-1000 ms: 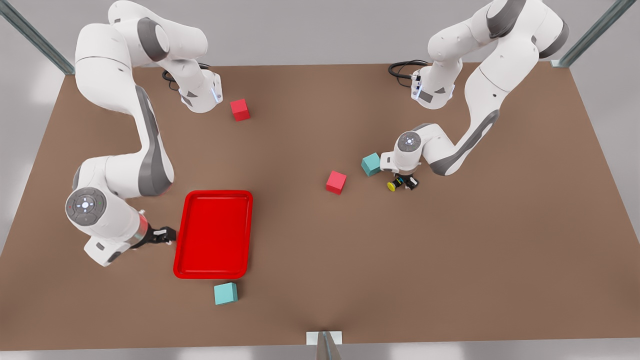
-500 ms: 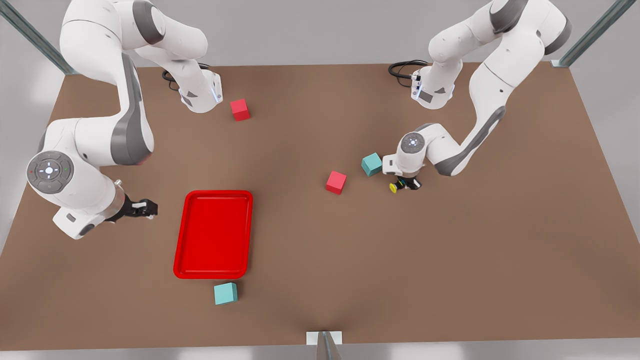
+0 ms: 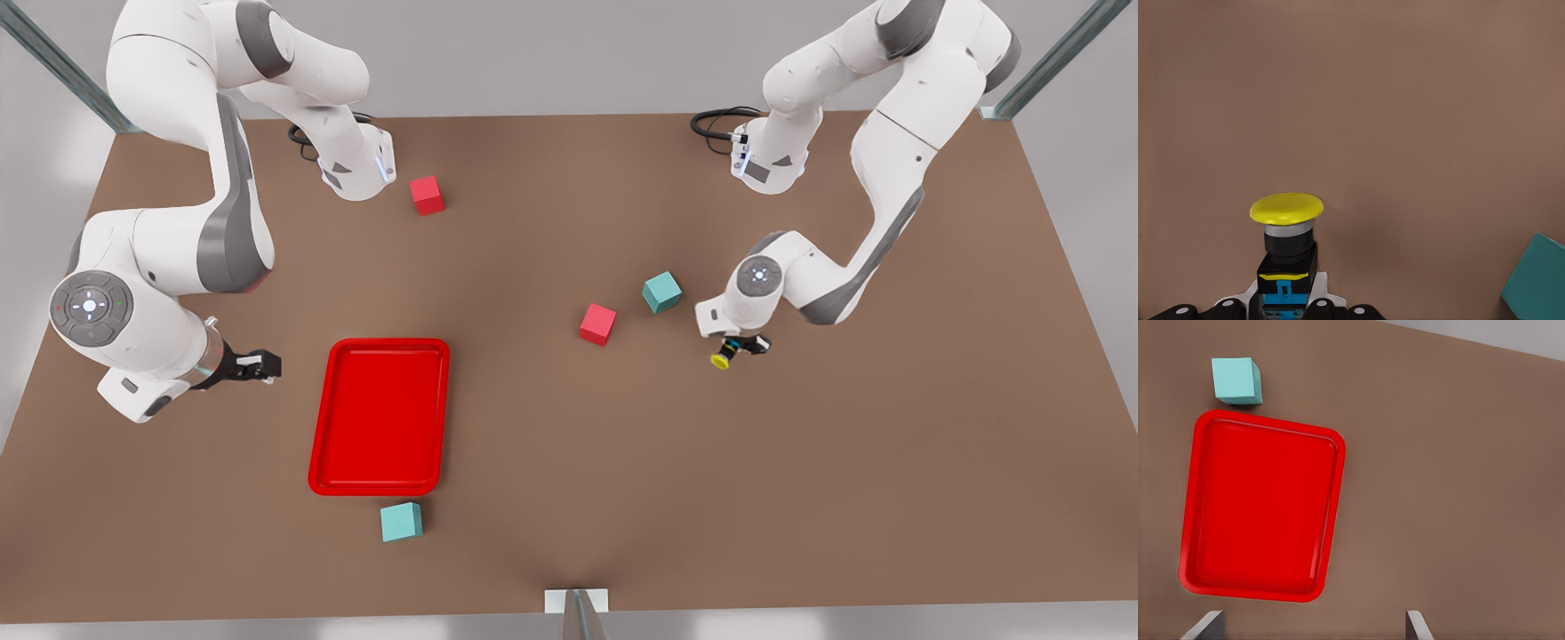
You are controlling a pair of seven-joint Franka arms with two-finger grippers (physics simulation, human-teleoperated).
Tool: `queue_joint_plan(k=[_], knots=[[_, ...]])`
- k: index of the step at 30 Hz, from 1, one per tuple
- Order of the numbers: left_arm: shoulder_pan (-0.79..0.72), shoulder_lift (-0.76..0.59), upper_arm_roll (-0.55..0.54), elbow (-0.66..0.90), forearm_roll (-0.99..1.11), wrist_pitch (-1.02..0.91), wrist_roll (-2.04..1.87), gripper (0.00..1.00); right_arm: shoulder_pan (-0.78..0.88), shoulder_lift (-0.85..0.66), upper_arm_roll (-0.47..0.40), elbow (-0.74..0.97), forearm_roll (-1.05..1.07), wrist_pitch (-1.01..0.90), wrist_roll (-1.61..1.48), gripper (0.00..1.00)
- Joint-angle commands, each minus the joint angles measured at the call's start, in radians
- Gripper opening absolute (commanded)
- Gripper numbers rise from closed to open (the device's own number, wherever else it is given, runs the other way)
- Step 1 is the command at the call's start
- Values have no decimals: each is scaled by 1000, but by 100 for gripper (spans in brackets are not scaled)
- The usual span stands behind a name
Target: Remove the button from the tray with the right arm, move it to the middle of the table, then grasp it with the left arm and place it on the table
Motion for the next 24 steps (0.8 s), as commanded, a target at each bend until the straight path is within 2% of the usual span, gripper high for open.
queue_joint_plan(k=[1, 4, 9, 11, 13, 14, 15, 16, 17, 19, 20, 21, 24], knots=[[13, 5, 0, 49, -120, -22, 50, 33, 0, -1, 0, 0, 1, -5, -5, 100], [56, 19, 5, 135, -212, 27, 29, 33, 0, 1, 0, 0, 1, -4, -5, 100], [55, 38, 23, 195, -196, 338, -436, 32, -6, 2, 0, 14, 1, 10, 4, 100], [-128, 12, 179, 216, -185, 498, -712, 32, -8, 6, 0, 22, 1, -2, -3, 100], [-335, -24, 369, 275, -176, 510, -1040, 31, -8, 2, 0, 23, 1, -4, -3, 100], [-442, -64, 472, 281, -105, 507, -1229, 31, -5, -1, 0, 22, 1, -5, -3, 100], [-571, -65, 593, 308, 25, 500, -1434, 31, -11, -2, 0, 22, 1, -21, -7, 100], [-735, -54, 739, 353, 70, 458, -1571, 31, -8, -5, 0, 23, -1, -27, -7, 100], [-840, -44, 814, 402, 70, 395, -1649, 30, -5, -7, 2, 23, -1, -34, -7, 100], [-895, 16, 837, 463, 71, 395, -1763, 29, -9, -7, 0, 22, -1, -39, -7, 100], [-1019, 56, 961, 500, 71, 395, -1844, 29, -6, -7, 0, 23, -1, -33, -7, 100], [-1226, 182, 1176, 595, 56, 398, -2004, 28, -11, -5, -2, 27, -1, -28, -3, 100], [-1232, 326, 1193, 752, 2, 411, -2102, 27, -72, -2, -2, 45, 73, -21, -3, 100]])
